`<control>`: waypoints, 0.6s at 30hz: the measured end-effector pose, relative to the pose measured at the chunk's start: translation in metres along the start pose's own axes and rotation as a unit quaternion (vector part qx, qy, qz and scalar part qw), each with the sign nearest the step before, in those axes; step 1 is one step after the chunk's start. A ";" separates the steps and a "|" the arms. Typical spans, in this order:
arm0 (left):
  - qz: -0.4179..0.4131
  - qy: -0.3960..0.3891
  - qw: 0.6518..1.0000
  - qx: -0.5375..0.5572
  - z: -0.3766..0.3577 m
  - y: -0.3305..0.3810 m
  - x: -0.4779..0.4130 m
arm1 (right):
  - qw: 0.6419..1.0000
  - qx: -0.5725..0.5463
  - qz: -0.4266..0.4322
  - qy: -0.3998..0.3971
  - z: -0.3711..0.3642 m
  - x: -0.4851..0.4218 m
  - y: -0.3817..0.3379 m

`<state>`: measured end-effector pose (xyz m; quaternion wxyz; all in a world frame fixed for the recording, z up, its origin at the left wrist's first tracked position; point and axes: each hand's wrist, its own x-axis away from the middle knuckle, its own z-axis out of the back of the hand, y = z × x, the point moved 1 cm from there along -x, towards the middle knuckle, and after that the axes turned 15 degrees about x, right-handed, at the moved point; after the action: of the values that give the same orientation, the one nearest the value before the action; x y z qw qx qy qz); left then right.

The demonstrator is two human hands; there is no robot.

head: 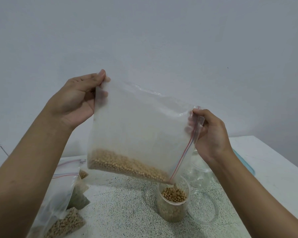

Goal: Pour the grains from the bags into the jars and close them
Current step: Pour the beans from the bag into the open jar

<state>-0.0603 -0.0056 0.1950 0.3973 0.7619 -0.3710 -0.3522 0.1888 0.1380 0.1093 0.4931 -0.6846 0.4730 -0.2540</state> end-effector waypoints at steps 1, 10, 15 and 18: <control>0.000 -0.001 1.000 0.000 0.000 0.000 0.000 | 1.000 0.001 0.000 0.000 0.001 0.000 0.000; 0.005 -0.010 1.000 -0.009 -0.007 -0.006 -0.001 | 1.000 0.004 0.002 0.009 0.009 -0.001 -0.003; 0.013 -0.014 1.000 -0.019 -0.012 -0.007 -0.001 | 1.000 -0.010 -0.007 0.008 0.015 0.001 -0.003; 0.016 -0.016 1.000 -0.018 -0.014 -0.007 0.000 | 1.000 -0.022 -0.017 0.005 0.018 0.003 -0.004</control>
<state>-0.0464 0.0021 0.1954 0.4106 0.7427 -0.3829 -0.3651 0.2060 0.1437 0.1062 0.4713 -0.7017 0.4692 -0.2555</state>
